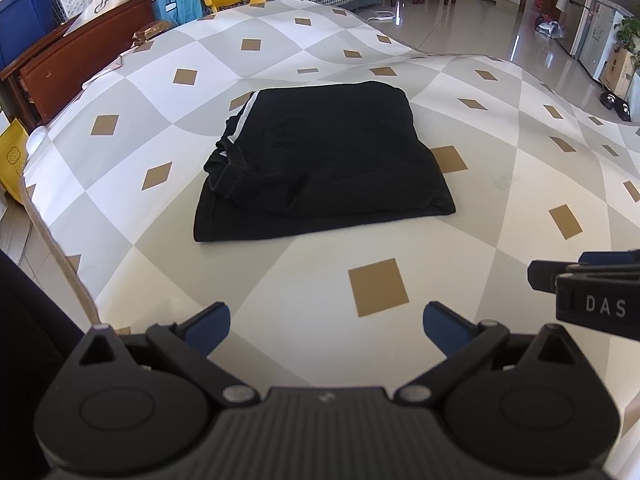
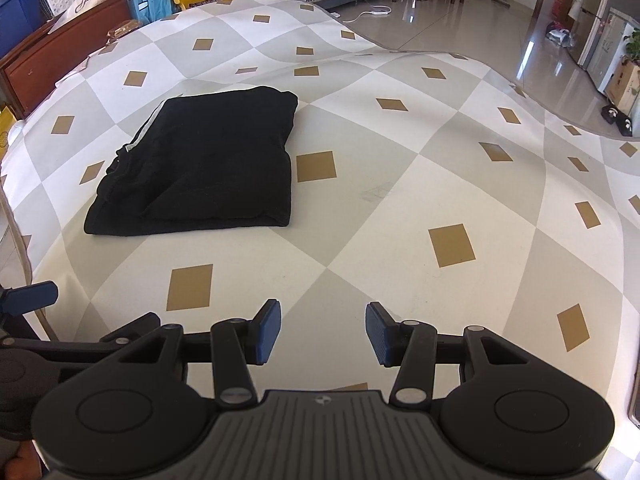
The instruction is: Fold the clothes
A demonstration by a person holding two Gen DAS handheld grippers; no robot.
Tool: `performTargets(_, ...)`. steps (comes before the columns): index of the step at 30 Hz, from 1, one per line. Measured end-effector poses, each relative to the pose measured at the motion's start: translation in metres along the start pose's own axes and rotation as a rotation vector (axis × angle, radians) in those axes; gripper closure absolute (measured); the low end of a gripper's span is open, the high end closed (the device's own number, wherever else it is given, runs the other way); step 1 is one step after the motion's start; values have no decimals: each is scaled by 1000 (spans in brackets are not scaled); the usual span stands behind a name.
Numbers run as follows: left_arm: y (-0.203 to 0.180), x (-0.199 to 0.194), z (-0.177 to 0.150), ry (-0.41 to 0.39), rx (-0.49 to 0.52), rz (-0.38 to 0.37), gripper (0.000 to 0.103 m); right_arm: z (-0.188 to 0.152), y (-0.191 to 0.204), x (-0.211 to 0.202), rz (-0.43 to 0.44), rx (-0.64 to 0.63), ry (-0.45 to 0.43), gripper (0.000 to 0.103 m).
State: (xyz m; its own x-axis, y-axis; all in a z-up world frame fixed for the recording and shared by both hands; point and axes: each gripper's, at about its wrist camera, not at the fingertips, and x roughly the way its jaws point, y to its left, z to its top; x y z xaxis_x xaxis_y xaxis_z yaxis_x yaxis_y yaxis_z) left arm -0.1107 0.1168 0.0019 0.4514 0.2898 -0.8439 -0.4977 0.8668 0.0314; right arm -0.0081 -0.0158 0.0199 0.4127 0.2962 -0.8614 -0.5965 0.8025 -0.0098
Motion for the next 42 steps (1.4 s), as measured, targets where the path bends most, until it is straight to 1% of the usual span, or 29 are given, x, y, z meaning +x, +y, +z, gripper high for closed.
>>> performTargets(11,-31,-4,-1,-2,86,-33,0,-12,-30,-10,-33,74,8,57)
performTargets(19,-65,-1,-3,4,192,-72,0,-21,-57,-15,-56,162,14,57)
performTargets(27,-93,3,-4,12,268,-102,0,-32,-81,-18,-88,245,30,57)
performTargets(31,-106,6,-4,24,303,-120,0,-38,-91,-19,-105,280,38,57)
performTargets(42,-134,19,-8,70,364,-197,0,-55,-115,-23,-161,370,59,57)
